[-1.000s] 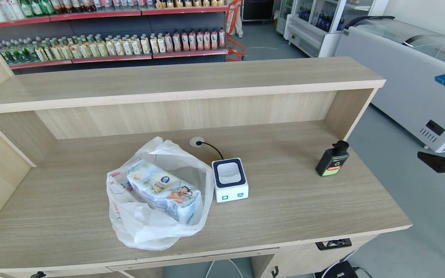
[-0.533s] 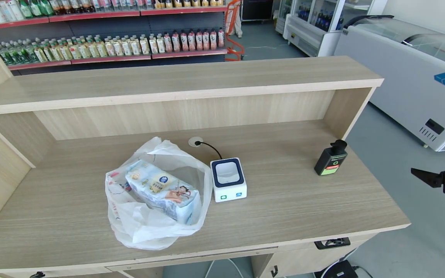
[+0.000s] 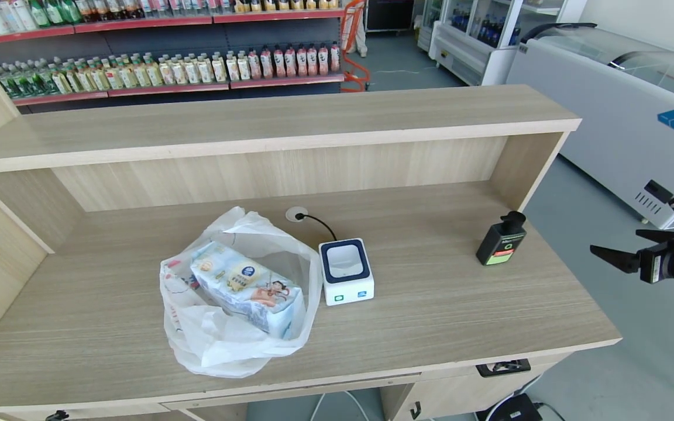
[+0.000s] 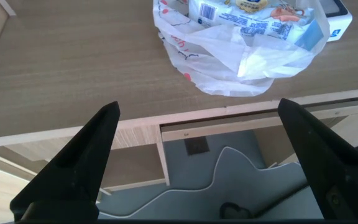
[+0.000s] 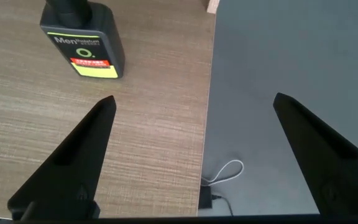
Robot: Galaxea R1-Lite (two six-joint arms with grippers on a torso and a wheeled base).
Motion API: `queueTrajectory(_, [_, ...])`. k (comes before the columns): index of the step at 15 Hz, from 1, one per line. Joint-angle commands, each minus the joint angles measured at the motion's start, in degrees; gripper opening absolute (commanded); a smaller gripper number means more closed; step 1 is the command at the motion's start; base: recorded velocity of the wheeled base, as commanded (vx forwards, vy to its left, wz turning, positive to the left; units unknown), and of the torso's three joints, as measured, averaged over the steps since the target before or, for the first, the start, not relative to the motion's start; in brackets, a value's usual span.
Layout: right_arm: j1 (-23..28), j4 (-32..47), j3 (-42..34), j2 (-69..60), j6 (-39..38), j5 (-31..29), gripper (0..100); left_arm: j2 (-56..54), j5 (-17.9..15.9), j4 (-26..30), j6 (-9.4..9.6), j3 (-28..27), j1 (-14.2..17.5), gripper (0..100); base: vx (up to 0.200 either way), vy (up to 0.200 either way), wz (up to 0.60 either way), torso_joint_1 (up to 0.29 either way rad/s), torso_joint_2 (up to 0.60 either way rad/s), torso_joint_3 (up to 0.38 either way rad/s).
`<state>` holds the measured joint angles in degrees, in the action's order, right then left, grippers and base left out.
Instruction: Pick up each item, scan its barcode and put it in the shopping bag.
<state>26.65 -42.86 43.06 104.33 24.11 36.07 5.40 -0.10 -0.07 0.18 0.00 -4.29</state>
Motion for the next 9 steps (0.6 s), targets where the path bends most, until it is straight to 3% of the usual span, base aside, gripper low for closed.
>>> queueTrajectory(1, [-1.6,-0.03,2.56,3.08,-0.91,0.93,100,0.05,0.01,-0.01,-0.01,0.0,-0.02,100,0.0,0.0,0.0,0.0,0.0,0.0])
queueTrajectory(9, [-6.26,-0.03,7.3,8.35,-1.26,3.22,100,0.05,0.01,-0.01,-0.01,0.0,-0.02,100,0.0,0.0,0.0,0.0,0.0,0.0])
